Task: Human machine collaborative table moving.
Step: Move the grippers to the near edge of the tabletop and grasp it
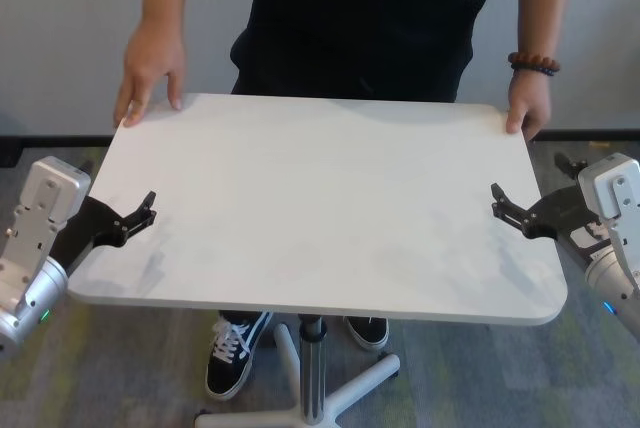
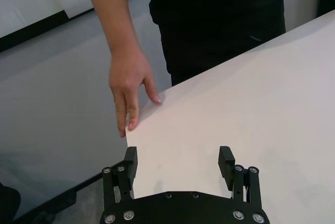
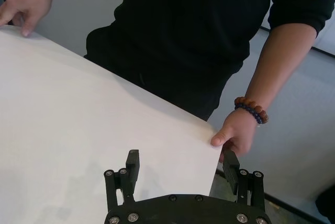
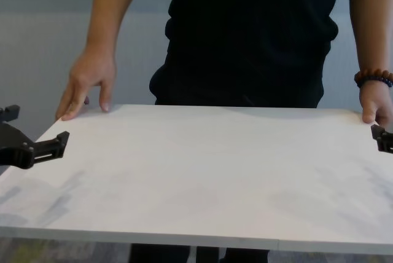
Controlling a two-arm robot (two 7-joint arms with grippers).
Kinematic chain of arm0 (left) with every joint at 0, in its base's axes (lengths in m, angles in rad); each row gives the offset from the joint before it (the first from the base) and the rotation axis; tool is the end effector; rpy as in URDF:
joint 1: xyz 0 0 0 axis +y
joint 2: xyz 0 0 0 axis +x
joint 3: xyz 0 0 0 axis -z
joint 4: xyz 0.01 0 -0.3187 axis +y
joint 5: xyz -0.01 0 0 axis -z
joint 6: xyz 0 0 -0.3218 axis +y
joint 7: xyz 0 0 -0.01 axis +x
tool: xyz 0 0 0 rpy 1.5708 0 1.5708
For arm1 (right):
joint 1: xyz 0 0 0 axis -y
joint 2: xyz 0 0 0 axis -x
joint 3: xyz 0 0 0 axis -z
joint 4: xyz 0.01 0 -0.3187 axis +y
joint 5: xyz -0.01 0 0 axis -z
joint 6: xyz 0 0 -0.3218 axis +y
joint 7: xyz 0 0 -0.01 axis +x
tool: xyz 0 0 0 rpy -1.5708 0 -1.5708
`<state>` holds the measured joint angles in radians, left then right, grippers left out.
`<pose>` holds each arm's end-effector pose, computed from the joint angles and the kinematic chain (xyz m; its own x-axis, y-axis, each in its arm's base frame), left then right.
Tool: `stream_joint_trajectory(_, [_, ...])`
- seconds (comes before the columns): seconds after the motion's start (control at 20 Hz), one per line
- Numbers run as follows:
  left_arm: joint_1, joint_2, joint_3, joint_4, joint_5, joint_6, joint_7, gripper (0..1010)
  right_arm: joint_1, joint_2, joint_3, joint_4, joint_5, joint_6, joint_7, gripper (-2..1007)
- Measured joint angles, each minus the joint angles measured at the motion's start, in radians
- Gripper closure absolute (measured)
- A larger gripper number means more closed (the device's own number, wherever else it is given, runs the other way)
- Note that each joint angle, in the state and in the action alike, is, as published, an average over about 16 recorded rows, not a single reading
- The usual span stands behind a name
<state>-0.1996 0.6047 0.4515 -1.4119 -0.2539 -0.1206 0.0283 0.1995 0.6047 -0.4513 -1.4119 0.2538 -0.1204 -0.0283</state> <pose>0.3751 0.0956 -0.3279 0.2923 0.8803 0.3738 -0.9552 0.2874 0.0703 0.3751 -0.0956 -0.3279 0.2922 -0.8803 0.3738 0.9553 0.2872 -0.0704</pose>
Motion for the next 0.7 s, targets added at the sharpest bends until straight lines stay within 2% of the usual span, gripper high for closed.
stream_joint_trajectory(0.7, [0.000, 0.000, 0.000, 0.000, 0.000, 0.000, 0.000, 7, 0.000, 0.000, 0.000, 0.000, 0.000, 0.000, 0.000, 4])
